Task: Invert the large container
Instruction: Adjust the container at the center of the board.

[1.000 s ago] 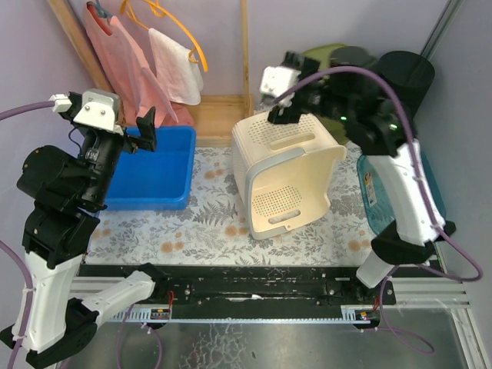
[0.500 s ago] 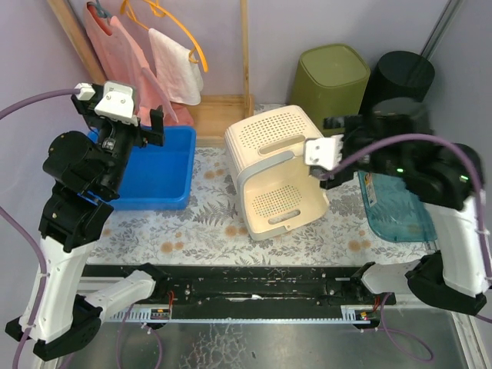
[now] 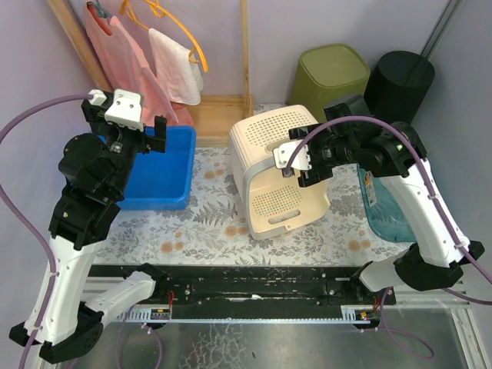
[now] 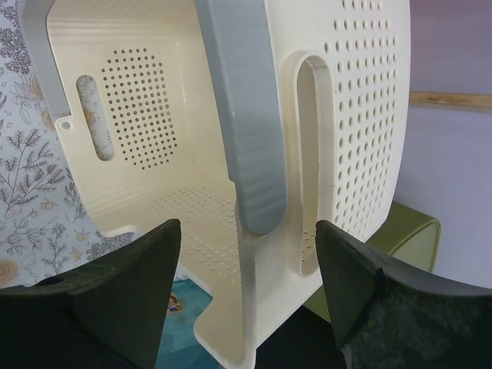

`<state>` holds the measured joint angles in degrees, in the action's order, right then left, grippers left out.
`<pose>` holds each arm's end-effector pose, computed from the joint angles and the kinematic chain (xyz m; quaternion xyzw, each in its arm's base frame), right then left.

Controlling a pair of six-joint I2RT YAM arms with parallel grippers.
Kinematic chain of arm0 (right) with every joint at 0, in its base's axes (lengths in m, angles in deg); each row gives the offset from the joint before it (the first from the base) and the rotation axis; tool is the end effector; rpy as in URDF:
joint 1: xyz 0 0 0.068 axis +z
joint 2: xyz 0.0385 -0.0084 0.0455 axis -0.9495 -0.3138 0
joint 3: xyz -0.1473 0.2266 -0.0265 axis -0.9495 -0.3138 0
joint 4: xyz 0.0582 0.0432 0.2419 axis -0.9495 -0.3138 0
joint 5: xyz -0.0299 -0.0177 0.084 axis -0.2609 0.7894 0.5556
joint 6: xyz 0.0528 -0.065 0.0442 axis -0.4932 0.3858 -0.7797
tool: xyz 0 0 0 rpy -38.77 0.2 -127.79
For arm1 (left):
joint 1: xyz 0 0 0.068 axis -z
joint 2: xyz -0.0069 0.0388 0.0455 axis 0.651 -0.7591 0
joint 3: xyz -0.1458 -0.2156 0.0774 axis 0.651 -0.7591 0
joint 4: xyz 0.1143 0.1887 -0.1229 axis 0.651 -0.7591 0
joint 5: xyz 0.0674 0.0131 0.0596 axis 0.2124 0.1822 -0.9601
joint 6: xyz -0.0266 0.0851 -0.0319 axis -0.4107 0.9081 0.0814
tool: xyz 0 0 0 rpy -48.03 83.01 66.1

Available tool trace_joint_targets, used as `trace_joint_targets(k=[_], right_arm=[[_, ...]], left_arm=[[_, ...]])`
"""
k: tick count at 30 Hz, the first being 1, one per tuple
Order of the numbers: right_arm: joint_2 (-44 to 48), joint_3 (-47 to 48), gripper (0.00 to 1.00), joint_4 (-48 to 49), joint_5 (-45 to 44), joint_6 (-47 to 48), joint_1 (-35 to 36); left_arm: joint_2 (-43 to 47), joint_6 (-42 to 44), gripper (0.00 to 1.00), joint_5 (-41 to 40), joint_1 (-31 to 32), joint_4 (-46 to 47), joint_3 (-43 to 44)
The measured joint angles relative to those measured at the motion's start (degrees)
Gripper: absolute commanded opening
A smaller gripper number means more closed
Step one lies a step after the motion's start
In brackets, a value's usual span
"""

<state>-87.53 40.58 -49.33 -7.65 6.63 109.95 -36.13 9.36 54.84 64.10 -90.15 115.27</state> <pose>0.1958 0.1782 0.4539 -0.7523 0.4978 -0.0144 0.4312 0.1737 -0.0461 0.5209 0.1362 0.6619 0.0830 0.7324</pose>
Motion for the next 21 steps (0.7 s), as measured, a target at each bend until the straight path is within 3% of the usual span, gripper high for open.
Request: trace_joint_targets(k=[8,10,16,18,21], right_arm=[[-3.9,0.0,0.78,1.4,1.7,1.1,0.1],[-5.2,0.5,0.75,1.4,2.1,1.4,0.3],[-11.0,6.1,0.3,1.1,3.5,2.1,1.4],[-12.4,7.4,0.03,0.9,3.6,2.7,2.3],[-13.4,8.5,0.0,1.2,3.0,2.4,3.2]], left_arm=[[0.7,0.0,1.0,0.1,-0.1,0.0,-3.2],[1.1,0.0,1.0,0.3,-0.1,0.0,-3.8],[2.6,0.0,1.0,0.5,-0.3,0.0,-6.0],[3.0,0.0,1.0,0.5,-0.3,0.0,-6.6],[3.2,0.0,1.0,0.7,-0.3,0.0,-7.1]])
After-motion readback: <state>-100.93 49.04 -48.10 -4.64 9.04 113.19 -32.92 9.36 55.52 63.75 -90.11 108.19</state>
